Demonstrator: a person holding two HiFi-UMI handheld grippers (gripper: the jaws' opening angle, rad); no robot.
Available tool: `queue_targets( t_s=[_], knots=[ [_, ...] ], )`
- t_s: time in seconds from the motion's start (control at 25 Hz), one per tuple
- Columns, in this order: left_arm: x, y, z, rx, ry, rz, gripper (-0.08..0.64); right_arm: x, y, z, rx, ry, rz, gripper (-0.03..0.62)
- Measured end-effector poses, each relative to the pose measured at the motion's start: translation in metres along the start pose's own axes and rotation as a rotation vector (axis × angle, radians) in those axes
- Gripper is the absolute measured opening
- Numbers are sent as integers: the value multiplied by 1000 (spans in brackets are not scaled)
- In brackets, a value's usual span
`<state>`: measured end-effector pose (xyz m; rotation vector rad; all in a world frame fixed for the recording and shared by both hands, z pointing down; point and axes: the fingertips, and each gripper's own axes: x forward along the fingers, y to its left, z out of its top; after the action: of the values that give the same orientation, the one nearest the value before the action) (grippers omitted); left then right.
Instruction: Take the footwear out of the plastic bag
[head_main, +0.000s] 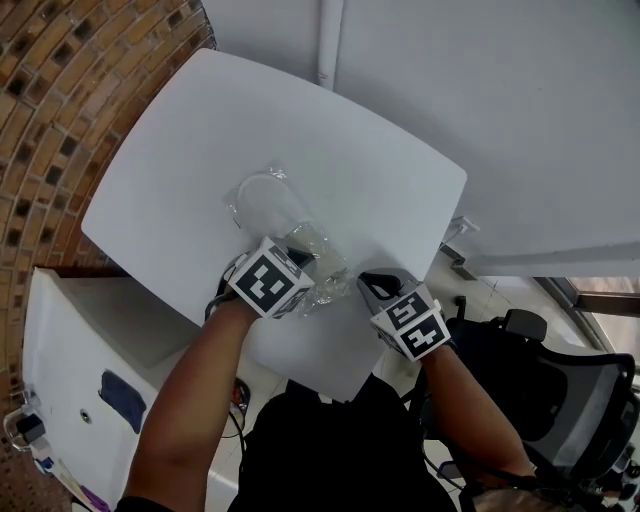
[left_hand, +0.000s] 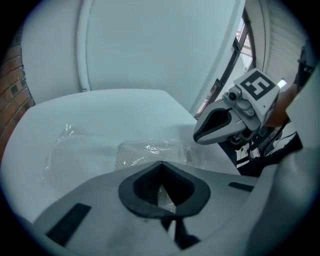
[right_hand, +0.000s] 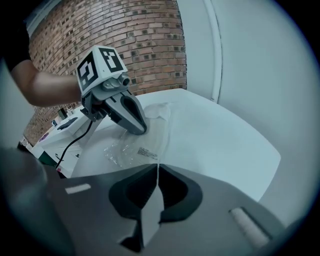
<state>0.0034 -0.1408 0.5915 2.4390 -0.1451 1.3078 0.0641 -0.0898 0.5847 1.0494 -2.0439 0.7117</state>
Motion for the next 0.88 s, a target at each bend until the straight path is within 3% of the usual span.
queue_targets(
  t_s=[0.28, 0.56, 0.88],
  knots=[
    [2, -1, -2, 15, 5, 8, 6, -9, 16, 4, -79, -26, 11, 2],
    [0, -1, -4, 6, -10, 6, 6, -27, 43, 4, -301, -45, 69, 2],
    [1, -2, -2, 7, -10, -22, 6, -32, 55, -25, -583, -17, 149, 2]
  ],
)
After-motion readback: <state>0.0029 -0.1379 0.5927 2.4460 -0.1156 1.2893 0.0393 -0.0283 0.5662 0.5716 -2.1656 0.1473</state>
